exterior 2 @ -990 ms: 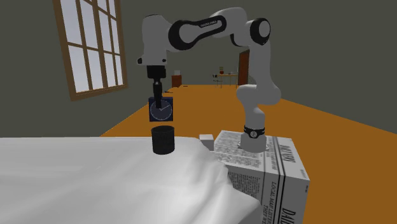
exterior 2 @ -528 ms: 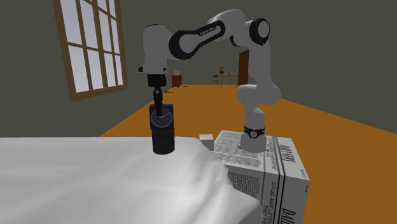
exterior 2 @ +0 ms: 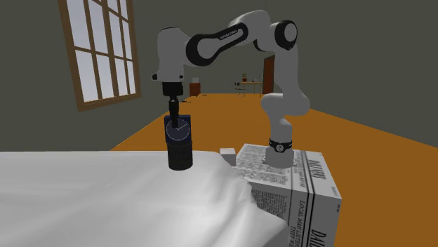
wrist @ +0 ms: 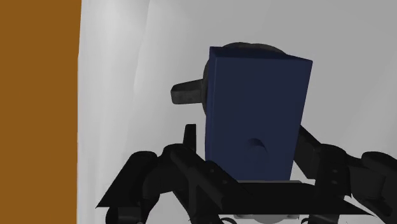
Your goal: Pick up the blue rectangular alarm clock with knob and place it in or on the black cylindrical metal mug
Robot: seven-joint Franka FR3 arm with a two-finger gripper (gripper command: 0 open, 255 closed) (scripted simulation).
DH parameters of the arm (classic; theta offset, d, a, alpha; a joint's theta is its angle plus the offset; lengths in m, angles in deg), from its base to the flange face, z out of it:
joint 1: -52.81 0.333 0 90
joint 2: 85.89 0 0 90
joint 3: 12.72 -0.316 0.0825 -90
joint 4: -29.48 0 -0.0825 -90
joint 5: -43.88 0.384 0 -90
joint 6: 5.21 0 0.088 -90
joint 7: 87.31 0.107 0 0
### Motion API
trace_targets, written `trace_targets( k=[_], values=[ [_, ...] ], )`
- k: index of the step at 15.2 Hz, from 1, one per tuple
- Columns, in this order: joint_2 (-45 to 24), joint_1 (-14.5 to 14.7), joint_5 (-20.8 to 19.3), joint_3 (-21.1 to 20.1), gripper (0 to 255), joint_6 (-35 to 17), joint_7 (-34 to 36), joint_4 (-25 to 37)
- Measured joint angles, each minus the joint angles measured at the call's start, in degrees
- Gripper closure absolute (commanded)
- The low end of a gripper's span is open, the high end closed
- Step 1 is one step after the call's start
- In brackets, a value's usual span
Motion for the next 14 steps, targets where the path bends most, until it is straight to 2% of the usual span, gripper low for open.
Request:
trace_targets(
  k=[5, 10, 14],
  values=[
    [-0.01, 0.01, -0.02, -0.01, 0, 0.01, 0.02, -0.11],
    [1.64, 0.13, -0.56, -0.06, 0, 6.14, 0.4, 4.51],
    [1.55, 0.13, -0.53, -0.06, 0, 7.01, 0.4, 5.41]
  ],
)
